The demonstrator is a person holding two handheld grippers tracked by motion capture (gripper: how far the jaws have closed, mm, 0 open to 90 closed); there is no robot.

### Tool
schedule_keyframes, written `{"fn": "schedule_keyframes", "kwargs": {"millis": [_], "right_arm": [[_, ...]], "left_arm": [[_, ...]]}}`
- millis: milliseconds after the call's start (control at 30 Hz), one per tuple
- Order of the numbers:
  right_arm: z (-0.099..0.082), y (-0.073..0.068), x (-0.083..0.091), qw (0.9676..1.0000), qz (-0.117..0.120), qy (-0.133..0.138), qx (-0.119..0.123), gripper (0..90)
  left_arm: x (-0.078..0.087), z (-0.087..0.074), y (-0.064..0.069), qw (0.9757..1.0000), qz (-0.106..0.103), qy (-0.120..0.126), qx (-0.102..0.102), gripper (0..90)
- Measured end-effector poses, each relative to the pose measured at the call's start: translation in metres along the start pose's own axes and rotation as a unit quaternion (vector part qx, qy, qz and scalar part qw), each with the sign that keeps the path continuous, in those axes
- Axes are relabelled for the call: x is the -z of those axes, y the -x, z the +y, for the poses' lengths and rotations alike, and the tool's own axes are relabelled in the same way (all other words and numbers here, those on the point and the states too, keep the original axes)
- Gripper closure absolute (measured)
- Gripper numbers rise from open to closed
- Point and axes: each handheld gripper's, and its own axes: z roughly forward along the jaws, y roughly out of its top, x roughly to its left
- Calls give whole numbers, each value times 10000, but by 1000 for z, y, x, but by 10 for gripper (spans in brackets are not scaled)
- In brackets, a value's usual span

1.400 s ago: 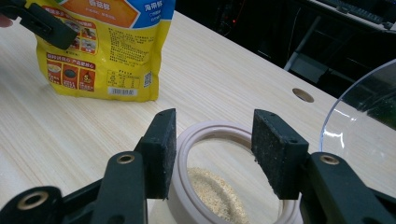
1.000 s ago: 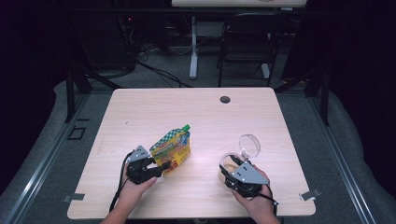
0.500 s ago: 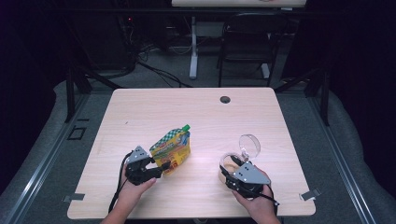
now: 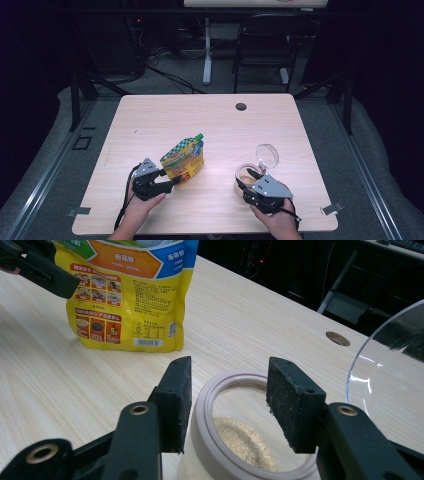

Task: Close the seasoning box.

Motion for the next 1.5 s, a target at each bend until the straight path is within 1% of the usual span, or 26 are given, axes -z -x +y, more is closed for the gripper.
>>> {"fn": "schedule_keyframes", "kwargs": {"millis": [100, 167, 200, 300, 333, 367, 400, 467, 500, 533, 567, 633, 700, 800, 833, 867, 933, 967, 1033, 1200, 1233, 1300, 1333, 1433, 1467, 1500], "right_arm": [[1, 2, 3, 10000, 13, -17, -40, 550], [1, 3, 5, 10000, 45, -38, -46, 566], [1, 4, 6, 10000, 59, -33, -69, 574], [2, 6, 10, 9999, 132, -42, -86, 594], [2, 6, 10, 9998, 170, -51, -82, 594], [2, 6, 11, 9998, 190, -42, -93, 594], [2, 7, 11, 9998, 174, -44, -103, 594], [1, 8, 11, 9997, 185, -58, -122, 593], [1, 8, 12, 9997, 190, -65, -143, 591], [1, 8, 12, 9997, 190, -65, -143, 591], [1, 9, 12, 9995, 255, -73, -190, 584], [2, 9, 12, 9993, 304, -77, -214, 581], [2, 9, 12, 9988, 417, -70, -257, 578], [3, 10, 13, 9984, 473, -115, -275, 578], [3, 10, 13, 9982, 487, -129, -313, 572], [4, 11, 14, 9979, 507, -159, -357, 569], [4, 11, 14, 9979, 488, -174, -389, 561], [4, 12, 14, 9977, 463, -197, -460, 541], [4, 13, 14, 9974, 450, -144, -543, 538], [5, 20, 19, 9971, 414, -90, -630, 543], [4, 24, 23, 9969, 349, -60, -703, 551], [3, 28, 26, 9967, 303, -62, -752, 588], [2, 30, 28, 9966, 263, -55, -782, 605], [1, 35, 32, 9965, 130, -69, -820, 647], [0, 37, 33, 9964, 105, -66, -834, 668], [0, 38, 35, 9964, 95, -107, -834, 683]], "left_arm": [[3, -1, 2, 10000, 14, -13, -38, 454], [5, -1, 2, 10000, -25, -9, -9, 451], [6, -2, 2, 10000, -19, 19, -12, 451], [11, -2, 2, 10000, 10, -2, -62, 448], [13, -3, 2, 10000, 33, 23, -77, 447], [15, -3, 1, 9999, 58, -14, -99, 447], [17, -4, 1, 9999, 73, 15, -83, 447], [19, -5, 0, 9999, 62, 34, -119, 447], [23, -6, -1, 9998, 121, 13, -161, 447], [23, -6, -1, 9998, 121, 13, -161, 447], [26, -7, -2, 9997, 148, 45, -174, 447], [30, -9, -3, 9997, 157, 47, -176, 447], [33, -10, -3, 9997, 157, 27, -194, 447], [34, -12, -3, 9996, 188, 19, -205, 450], [36, -14, -4, 9995, 241, 5, -208, 457], [37, -14, -4, 9996, 209, 37, -192, 457], [38, -15, -4, 9996, 202, 28, -190, 457], [38, -16, -4, 9997, 173, 90, -172, 457], [38, -16, -4, 9998, 132, 76, -158, 458], [38, -17, -5, 9999, 74, 62, -105, 457], [37, -17, -6, 9999, 58, 53, -90, 458], [36, -17, -6, 9999, 63, 48, -80, 458], [35, -17, -6, 9999, 47, 3, -100, 458], [34, -17, -6, 10000, 17, 11, -48, 458], [34, -16, -6, 10000, 17, 9, -74, 458], [35, -16, -6, 10000, 29, 6, -42, 458]]}}
